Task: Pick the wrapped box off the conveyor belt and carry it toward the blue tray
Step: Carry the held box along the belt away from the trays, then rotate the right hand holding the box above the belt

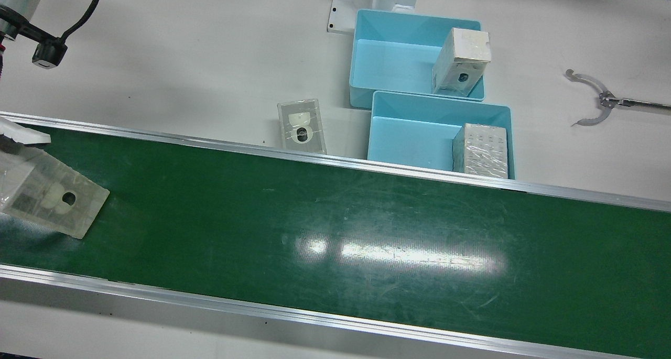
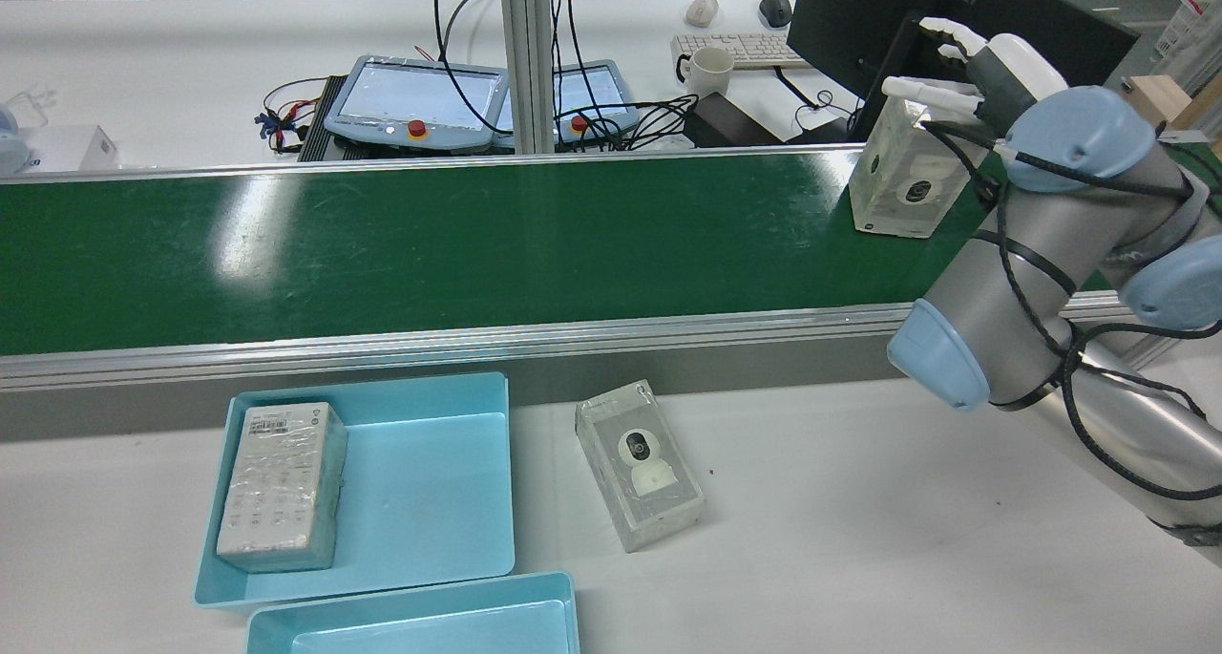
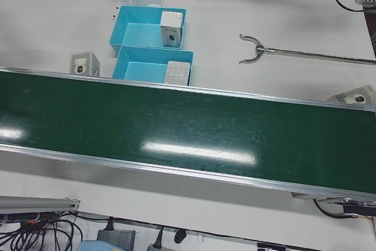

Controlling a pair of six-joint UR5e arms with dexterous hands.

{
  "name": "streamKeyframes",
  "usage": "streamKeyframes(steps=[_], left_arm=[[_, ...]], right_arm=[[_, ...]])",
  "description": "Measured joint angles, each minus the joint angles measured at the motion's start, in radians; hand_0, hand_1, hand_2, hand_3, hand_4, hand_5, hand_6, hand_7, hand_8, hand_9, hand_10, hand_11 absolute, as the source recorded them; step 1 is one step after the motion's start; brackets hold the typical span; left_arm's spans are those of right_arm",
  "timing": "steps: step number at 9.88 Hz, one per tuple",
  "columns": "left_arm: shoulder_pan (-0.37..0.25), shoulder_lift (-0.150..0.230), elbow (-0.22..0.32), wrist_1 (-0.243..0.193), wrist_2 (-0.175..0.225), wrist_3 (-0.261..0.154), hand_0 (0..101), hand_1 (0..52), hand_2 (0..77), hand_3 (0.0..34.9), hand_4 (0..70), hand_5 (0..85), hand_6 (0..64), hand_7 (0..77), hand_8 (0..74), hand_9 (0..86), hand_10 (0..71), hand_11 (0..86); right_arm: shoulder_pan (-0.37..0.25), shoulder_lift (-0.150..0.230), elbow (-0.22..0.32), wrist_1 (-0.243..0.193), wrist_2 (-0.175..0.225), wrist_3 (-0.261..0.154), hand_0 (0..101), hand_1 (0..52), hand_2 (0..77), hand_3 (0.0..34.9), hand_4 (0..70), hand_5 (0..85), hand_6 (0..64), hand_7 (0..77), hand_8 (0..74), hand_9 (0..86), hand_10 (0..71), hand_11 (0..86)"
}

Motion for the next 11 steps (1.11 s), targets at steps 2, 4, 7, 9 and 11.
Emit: streamKeyframes(steps=[2, 4, 7, 9, 11], left_arm=[[0.000, 0.000, 0.000, 0.000, 0.000, 0.000, 0, 0.0, 1.1, 0.0, 0.5, 0.5, 0.5, 0.5, 0.5, 0.0, 0.5, 0.0], [0.000, 0.000, 0.000, 0.000, 0.000, 0.000, 0, 0.0, 1.1, 0.0, 0.5, 0.5, 0.5, 0.5, 0.5, 0.5, 0.5, 0.0], [0.000, 0.000, 0.000, 0.000, 0.000, 0.000, 0, 0.0, 0.5, 0.0, 0.5, 0.5, 0.0, 0.5, 0.0, 0.0, 0.5, 0.0], [0.000, 0.000, 0.000, 0.000, 0.000, 0.000, 0, 0.0, 1.1, 0.0, 0.5, 0.5, 0.5, 0.5, 0.0, 0.0, 0.5, 0.0], [0.000, 0.000, 0.000, 0.000, 0.000, 0.000, 0, 0.0, 1.1, 0.0, 0.5, 0.5, 0.5, 0.5, 0.5, 0.0, 0.5, 0.0]], right_arm=[[-0.009, 0.000, -0.015, 0.004, 0.001, -0.002, 38, 1.1, 1.6, 29.6, 0.0, 19.1, 0.5, 3.8, 0.0, 1.1, 0.0, 1.1], [-0.012, 0.001, -0.030, 0.015, 0.014, 0.003, 38, 2.7, 2.2, 29.6, 5.4, 24.5, 0.5, 3.8, 0.0, 1.1, 5.4, 1.1], [-0.006, 0.001, -0.033, 0.019, 0.069, 0.004, 45, 6.5, 28.9, 20.7, 31.1, 42.0, 33.8, 33.3, 33.8, 20.2, 48.0, 8.2], [-0.006, 0.001, -0.033, 0.019, 0.069, 0.004, 44, 2.7, 32.7, 20.0, 33.8, 42.0, 37.6, 33.8, 40.4, 29.5, 52.4, 12.5], [-0.006, 0.001, -0.033, 0.019, 0.069, 0.004, 47, 1.6, 33.8, 18.0, 36.0, 43.1, 42.0, 33.8, 46.4, 34.4, 56.2, 13.1]])
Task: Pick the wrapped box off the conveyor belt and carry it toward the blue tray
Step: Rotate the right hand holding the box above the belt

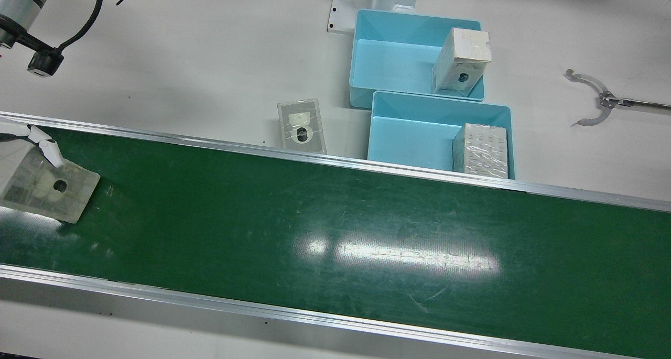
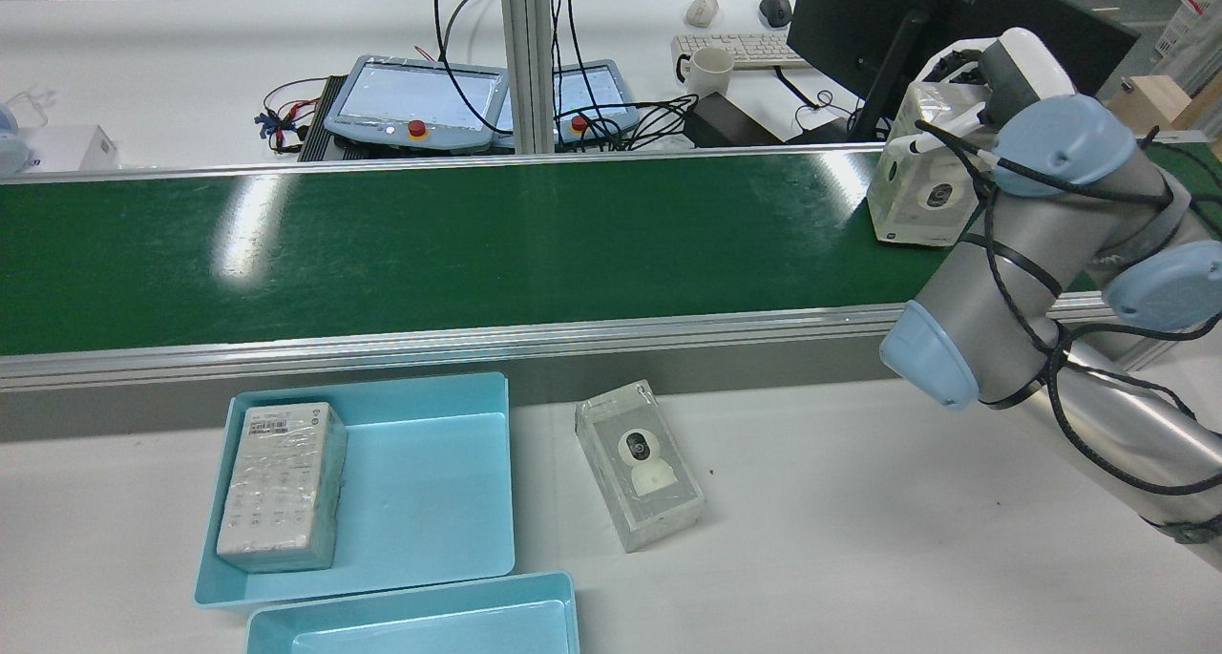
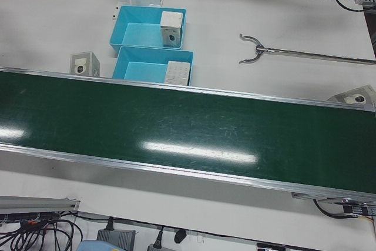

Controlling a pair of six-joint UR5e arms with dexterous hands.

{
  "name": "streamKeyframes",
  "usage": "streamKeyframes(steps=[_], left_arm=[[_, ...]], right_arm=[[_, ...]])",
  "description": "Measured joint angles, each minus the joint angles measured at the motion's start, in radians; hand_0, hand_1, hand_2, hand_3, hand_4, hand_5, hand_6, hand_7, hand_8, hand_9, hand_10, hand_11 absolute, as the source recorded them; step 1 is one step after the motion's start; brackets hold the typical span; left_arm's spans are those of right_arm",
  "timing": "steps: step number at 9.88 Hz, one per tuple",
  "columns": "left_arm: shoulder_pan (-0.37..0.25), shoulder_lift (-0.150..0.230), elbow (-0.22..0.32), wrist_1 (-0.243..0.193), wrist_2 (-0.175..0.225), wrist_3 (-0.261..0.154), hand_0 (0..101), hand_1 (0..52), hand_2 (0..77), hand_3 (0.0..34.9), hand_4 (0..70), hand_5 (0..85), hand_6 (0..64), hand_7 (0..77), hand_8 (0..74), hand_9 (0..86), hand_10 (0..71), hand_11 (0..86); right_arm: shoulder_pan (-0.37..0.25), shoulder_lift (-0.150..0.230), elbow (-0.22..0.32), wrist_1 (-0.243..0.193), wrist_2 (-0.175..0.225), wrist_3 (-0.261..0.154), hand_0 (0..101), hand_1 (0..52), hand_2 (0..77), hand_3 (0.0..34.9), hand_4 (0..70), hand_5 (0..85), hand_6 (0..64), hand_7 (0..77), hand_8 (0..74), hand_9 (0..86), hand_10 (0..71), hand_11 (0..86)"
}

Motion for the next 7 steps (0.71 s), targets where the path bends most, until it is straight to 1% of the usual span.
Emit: streamKeyframes(steps=[2, 3, 4, 7], left_arm=[[0.000, 0.000, 0.000, 0.000, 0.000, 0.000, 0, 0.0, 1.1, 0.0, 0.5, 0.5, 0.0, 0.5, 0.5, 0.0, 0.5, 0.0], [0.000, 0.000, 0.000, 0.000, 0.000, 0.000, 0, 0.0, 0.5, 0.0, 0.5, 0.5, 0.5, 0.5, 0.5, 0.0, 0.5, 0.0], [0.000, 0.000, 0.000, 0.000, 0.000, 0.000, 0, 0.0, 1.1, 0.0, 0.5, 0.5, 0.5, 0.5, 0.5, 0.5, 0.5, 0.0], [0.000, 0.000, 0.000, 0.000, 0.000, 0.000, 0, 0.0, 1.1, 0.0, 0.0, 0.5, 0.0, 0.5, 0.5, 0.0, 0.5, 0.0]], right_arm=[[0.000, 0.000, 0.000, 0.000, 0.000, 0.000, 47, 1.6, 33.8, 18.6, 36.0, 43.6, 42.5, 33.8, 46.9, 34.4, 56.7, 13.1], [0.000, 0.000, 0.000, 0.000, 0.000, 0.000, 48, 1.6, 33.8, 18.4, 36.0, 43.6, 42.5, 33.8, 46.9, 34.9, 57.3, 13.1], [0.000, 0.000, 0.000, 0.000, 0.000, 0.000, 48, 0.5, 34.9, 17.6, 36.5, 44.2, 42.5, 33.8, 48.0, 34.9, 58.4, 13.1], [0.000, 0.000, 0.000, 0.000, 0.000, 0.000, 48, 0.5, 34.9, 17.7, 36.5, 44.2, 42.5, 33.8, 48.0, 34.9, 58.4, 13.1]])
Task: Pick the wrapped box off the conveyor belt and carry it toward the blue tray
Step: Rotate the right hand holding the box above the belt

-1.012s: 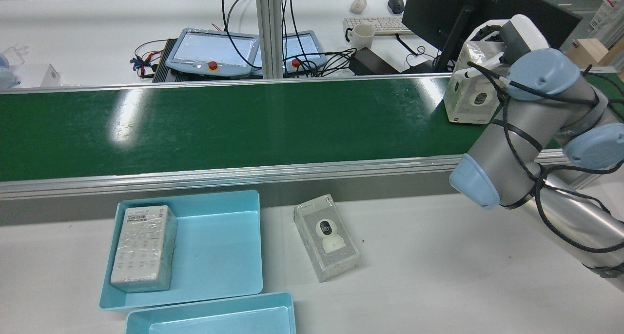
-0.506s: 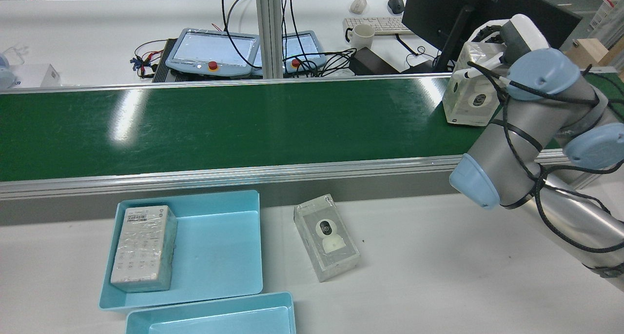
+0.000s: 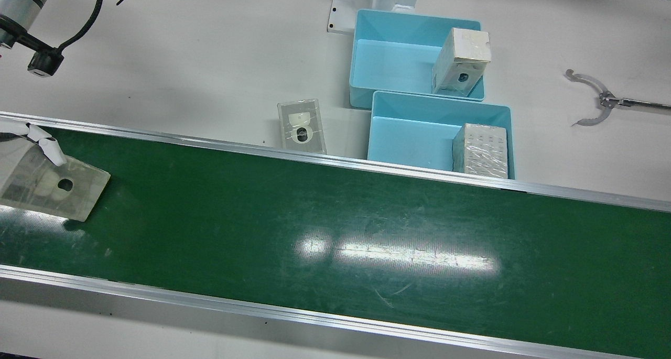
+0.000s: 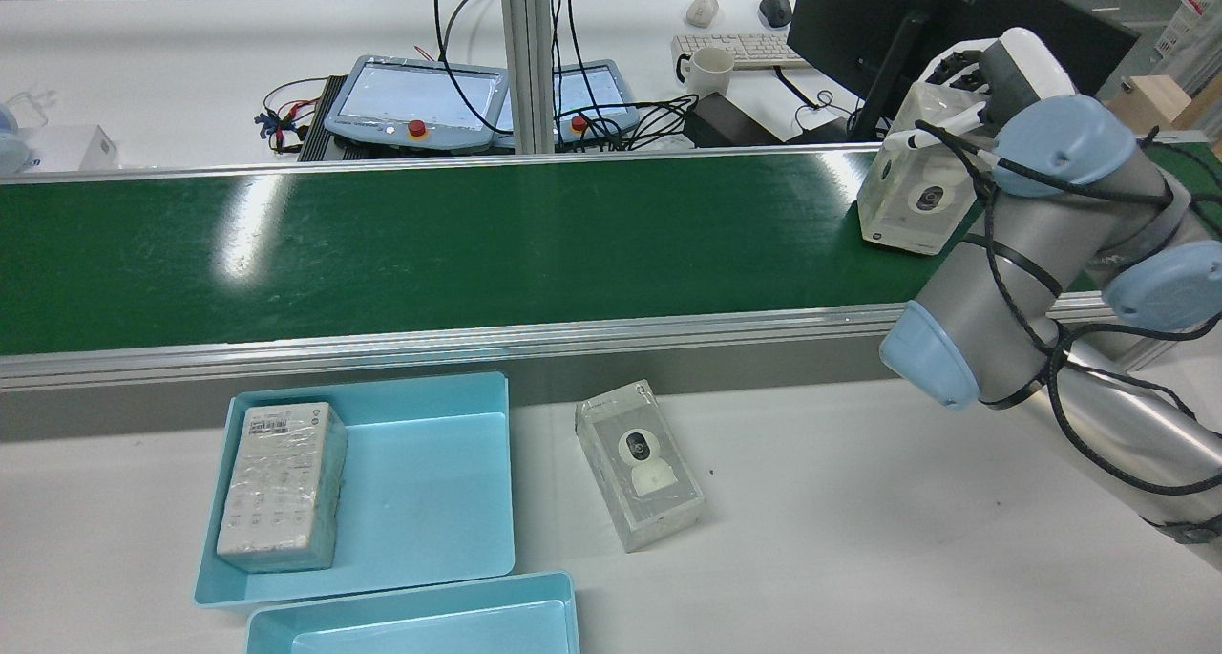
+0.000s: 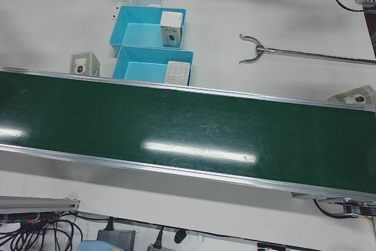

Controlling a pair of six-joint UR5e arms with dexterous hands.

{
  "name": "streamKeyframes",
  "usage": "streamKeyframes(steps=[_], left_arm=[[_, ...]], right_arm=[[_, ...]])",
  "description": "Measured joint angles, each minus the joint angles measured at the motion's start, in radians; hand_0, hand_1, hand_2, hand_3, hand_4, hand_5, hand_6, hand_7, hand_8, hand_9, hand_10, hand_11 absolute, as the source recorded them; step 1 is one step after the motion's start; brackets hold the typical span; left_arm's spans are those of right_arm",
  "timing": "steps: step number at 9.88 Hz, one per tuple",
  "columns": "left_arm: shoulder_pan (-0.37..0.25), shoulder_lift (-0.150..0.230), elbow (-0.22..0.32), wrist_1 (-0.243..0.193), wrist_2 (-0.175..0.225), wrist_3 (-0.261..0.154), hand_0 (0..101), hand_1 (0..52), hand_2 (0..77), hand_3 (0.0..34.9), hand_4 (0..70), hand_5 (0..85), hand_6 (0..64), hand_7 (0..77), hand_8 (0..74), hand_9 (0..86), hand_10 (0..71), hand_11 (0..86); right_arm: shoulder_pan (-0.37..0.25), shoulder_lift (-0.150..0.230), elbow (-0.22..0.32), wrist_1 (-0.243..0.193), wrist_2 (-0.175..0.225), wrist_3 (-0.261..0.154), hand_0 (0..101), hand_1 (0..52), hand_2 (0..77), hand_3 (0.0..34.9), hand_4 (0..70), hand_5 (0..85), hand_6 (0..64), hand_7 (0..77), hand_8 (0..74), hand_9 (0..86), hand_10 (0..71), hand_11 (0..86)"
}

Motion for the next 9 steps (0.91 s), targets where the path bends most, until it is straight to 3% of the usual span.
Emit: streamKeyframes(steps=[1, 2, 8, 9], left_arm=[[0.000, 0.000, 0.000, 0.000, 0.000, 0.000, 0, 0.0, 0.5, 0.0, 0.5, 0.5, 0.5, 0.5, 0.5, 0.0, 0.5, 0.0], [0.000, 0.000, 0.000, 0.000, 0.000, 0.000, 0, 0.0, 0.5, 0.0, 0.5, 0.5, 0.5, 0.5, 0.5, 0.0, 0.5, 0.0], [0.000, 0.000, 0.000, 0.000, 0.000, 0.000, 0, 0.0, 1.1, 0.0, 0.5, 0.5, 0.5, 0.5, 0.0, 0.5, 0.5, 0.0], [0.000, 0.000, 0.000, 0.000, 0.000, 0.000, 0, 0.0, 1.1, 0.0, 0.5, 0.5, 0.0, 0.5, 0.5, 0.0, 0.0, 0.0]], right_arm=[[0.000, 0.000, 0.000, 0.000, 0.000, 0.000, 46, 0.5, 34.9, 11.2, 36.5, 44.2, 49.1, 31.1, 54.5, 34.9, 58.4, 13.1], [0.000, 0.000, 0.000, 0.000, 0.000, 0.000, 45, 0.5, 34.9, 7.2, 37.6, 43.6, 50.2, 31.1, 56.2, 34.9, 68.2, 12.5], [0.000, 0.000, 0.000, 0.000, 0.000, 0.000, 45, 0.0, 35.5, 7.4, 37.6, 45.8, 50.2, 31.1, 56.2, 34.9, 68.2, 12.5], [0.000, 0.000, 0.000, 0.000, 0.000, 0.000, 46, 0.0, 35.5, 7.4, 37.6, 46.4, 50.7, 31.1, 57.3, 35.5, 67.6, 16.4]])
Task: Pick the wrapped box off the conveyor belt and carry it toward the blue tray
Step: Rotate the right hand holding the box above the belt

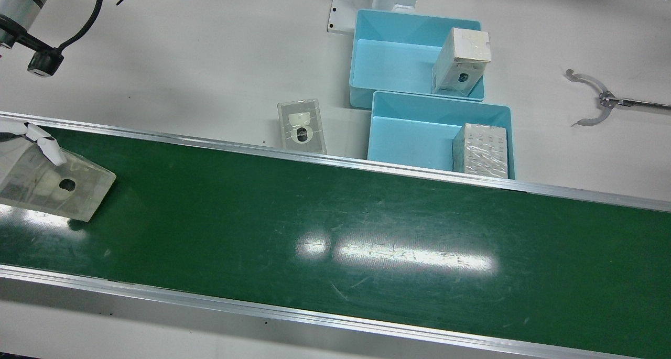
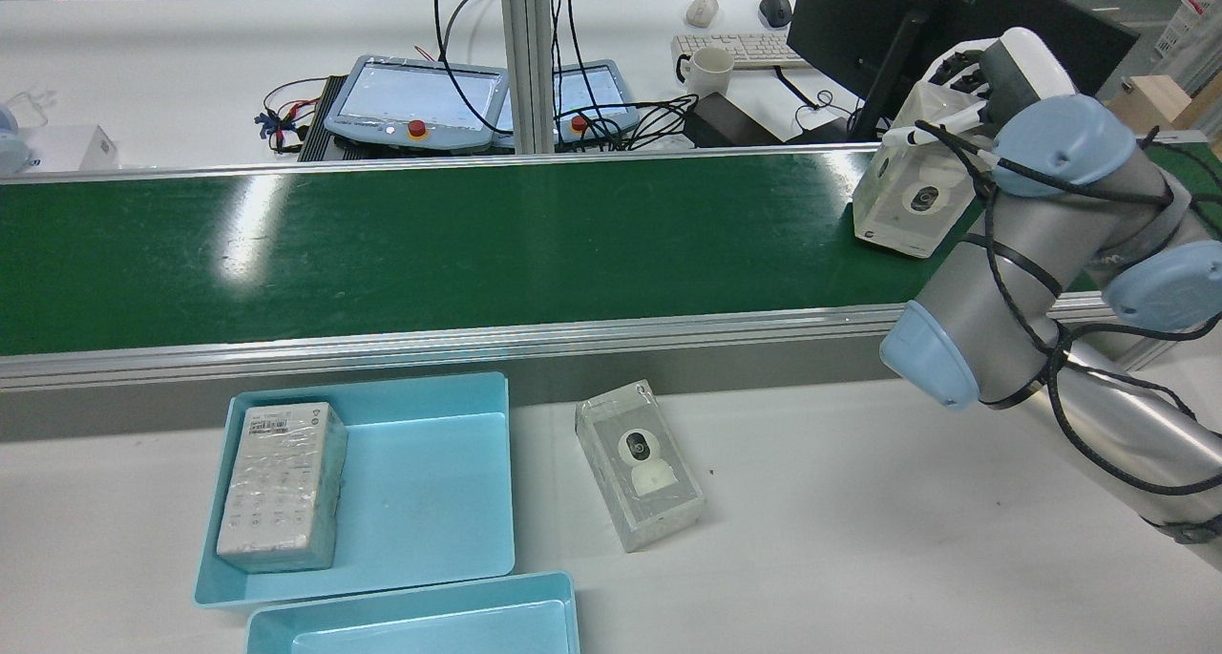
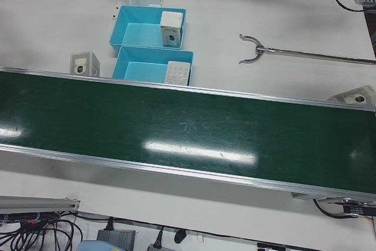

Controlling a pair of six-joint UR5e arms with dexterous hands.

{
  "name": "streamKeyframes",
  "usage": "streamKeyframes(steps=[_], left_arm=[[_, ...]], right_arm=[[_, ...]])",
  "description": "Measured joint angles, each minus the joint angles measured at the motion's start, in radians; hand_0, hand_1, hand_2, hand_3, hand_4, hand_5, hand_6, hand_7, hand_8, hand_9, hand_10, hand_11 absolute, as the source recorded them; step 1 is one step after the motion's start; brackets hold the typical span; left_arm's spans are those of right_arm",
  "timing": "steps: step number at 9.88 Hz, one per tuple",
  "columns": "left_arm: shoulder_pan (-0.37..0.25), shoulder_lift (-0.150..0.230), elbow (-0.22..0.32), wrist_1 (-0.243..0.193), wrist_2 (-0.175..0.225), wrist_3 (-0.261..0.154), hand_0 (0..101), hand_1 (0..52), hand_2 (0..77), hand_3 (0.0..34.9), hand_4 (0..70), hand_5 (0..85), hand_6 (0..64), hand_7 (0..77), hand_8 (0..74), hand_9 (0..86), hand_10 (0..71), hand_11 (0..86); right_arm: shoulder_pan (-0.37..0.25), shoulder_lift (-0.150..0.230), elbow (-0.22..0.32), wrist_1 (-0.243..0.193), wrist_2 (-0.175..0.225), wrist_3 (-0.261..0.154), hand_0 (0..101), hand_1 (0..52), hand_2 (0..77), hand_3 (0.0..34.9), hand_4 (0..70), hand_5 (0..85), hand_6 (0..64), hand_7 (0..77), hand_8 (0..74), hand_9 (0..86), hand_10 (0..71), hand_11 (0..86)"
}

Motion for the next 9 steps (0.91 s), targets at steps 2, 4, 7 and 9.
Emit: streamKeyframes(steps=[2, 4, 7, 9], left_arm=[[0.000, 0.000, 0.000, 0.000, 0.000, 0.000, 0, 0.0, 1.1, 0.0, 0.5, 0.5, 0.5, 0.5, 0.5, 0.0, 0.5, 0.0], [0.000, 0.000, 0.000, 0.000, 0.000, 0.000, 0, 0.0, 1.1, 0.0, 0.0, 0.5, 0.5, 0.5, 0.5, 0.0, 0.0, 0.0], [0.000, 0.000, 0.000, 0.000, 0.000, 0.000, 0, 0.0, 1.1, 0.0, 0.5, 0.5, 0.0, 0.5, 0.5, 0.0, 0.5, 0.0], [0.000, 0.000, 0.000, 0.000, 0.000, 0.000, 0, 0.0, 1.1, 0.0, 0.5, 0.5, 0.5, 0.5, 0.5, 0.0, 0.5, 0.0]], right_arm=[[0.000, 0.000, 0.000, 0.000, 0.000, 0.000, 46, 0.0, 35.5, 7.4, 37.6, 46.4, 50.7, 31.1, 57.8, 35.5, 67.6, 16.4], [0.000, 0.000, 0.000, 0.000, 0.000, 0.000, 46, 0.0, 36.0, 7.4, 37.6, 46.4, 50.2, 33.8, 61.1, 35.5, 67.6, 16.4], [0.000, 0.000, 0.000, 0.000, 0.000, 0.000, 26, 5.4, 17.5, 11.2, 27.3, 36.0, 31.6, 20.7, 40.4, 16.9, 60.0, 8.2], [0.000, 0.000, 0.000, 0.000, 0.000, 0.000, 26, 2.2, 9.3, 11.2, 27.3, 36.0, 31.6, 20.7, 40.4, 16.9, 60.0, 8.2]])
